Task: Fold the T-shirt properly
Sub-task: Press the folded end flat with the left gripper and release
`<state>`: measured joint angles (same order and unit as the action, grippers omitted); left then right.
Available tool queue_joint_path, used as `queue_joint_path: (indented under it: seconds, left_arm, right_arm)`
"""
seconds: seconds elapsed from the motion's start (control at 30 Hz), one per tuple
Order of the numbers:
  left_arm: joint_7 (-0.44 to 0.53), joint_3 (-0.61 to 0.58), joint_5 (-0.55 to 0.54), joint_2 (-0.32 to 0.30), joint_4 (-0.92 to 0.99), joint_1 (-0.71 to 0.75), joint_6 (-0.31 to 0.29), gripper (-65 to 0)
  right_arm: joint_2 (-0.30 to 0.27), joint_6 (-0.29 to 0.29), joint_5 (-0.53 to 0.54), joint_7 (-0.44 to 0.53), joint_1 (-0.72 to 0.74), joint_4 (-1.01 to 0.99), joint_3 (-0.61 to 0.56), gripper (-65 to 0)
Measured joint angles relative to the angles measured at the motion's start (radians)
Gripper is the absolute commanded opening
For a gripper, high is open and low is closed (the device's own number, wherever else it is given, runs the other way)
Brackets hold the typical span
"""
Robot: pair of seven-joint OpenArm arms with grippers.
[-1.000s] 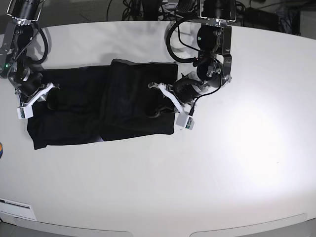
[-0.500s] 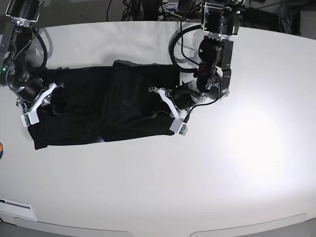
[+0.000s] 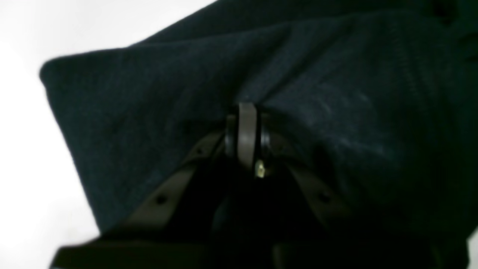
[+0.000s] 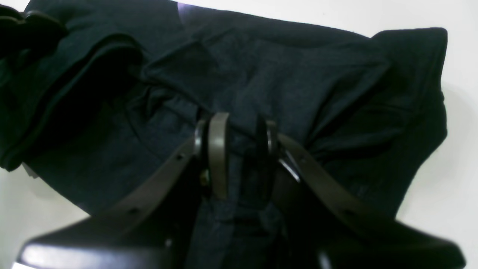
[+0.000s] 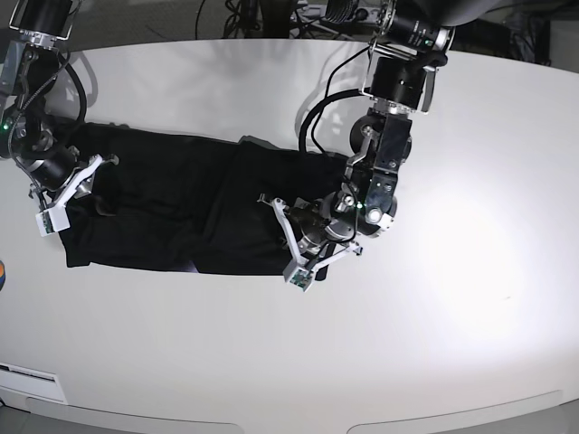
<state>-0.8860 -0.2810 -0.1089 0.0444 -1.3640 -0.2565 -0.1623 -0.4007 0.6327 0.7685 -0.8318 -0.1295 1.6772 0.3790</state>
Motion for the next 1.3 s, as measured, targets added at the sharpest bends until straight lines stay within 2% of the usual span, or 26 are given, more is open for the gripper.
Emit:
queue_joint_path:
  seconds: [0.13,0.2,0.27,0.3,0.43,0.6,0.7,0.77,1.0,1.23,1.3]
  left_arm:
    - [0.013,-0.009,0.031,-0.002,-0.001,-0.001,0.02,-65.0]
    - [0.024,-0.013,0.021,-0.018,-0.002,-0.001,0.016,-65.0]
    - [0.043,-0.013,0.005,-0.041,-0.002,-0.001,0.012,-65.0]
    - [0.052,-0.013,-0.001,-0.056,-0.002,-0.001,0.008,-65.0]
    - [0.07,-0.013,-0.008,-0.101,-0.005,-0.002,0.008,-65.0]
    - [0.067,-0.011,-0.009,-0.119,-0.005,-0.003,0.013,-65.0]
    - [0.05,-0.01,-0.049,-0.13,-0.005,-0.005,0.01,-65.0]
    - [0.04,-0.006,-0.075,-0.134,-0.005,-0.005,-0.021,-65.0]
    - [-0.004,0.009,-0.188,-0.147,-0.005,-0.01,-0.05,-65.0]
    - [-0.085,0.141,-0.422,-0.158,0.008,0.007,-0.135,-65.0]
    - [-0.096,0.177,-0.439,-0.156,0.012,0.013,-0.157,-65.0]
  right_arm:
    - [-0.001,-0.057,0.0,-0.026,0.023,0.0,0.077,-28.6]
    - [-0.019,-0.121,0.002,-0.026,0.03,0.003,0.115,-22.4]
    - [-0.042,-0.198,-0.005,-0.029,0.031,0.005,0.151,-22.1]
    - [-0.05,-0.219,-0.01,-0.045,0.031,0.005,0.168,-22.1]
    - [-0.057,-0.259,0.001,-0.122,0.031,0.005,0.187,-22.1]
    - [-0.051,-0.259,0.133,-0.143,0.031,-0.095,0.186,-22.1]
    - [-0.044,-0.213,0.199,-0.164,0.031,-0.175,0.186,-22.1]
    - [-0.027,-0.179,0.261,-0.171,0.032,-0.222,0.186,-22.1]
    - [-0.014,-0.109,0.305,-0.163,0.077,-0.365,0.183,-22.1]
    - [-0.015,-0.043,0.325,-0.123,0.11,-0.463,0.113,-22.1]
    - [-0.015,-0.037,0.334,-0.114,0.11,-0.464,0.083,-22.1]
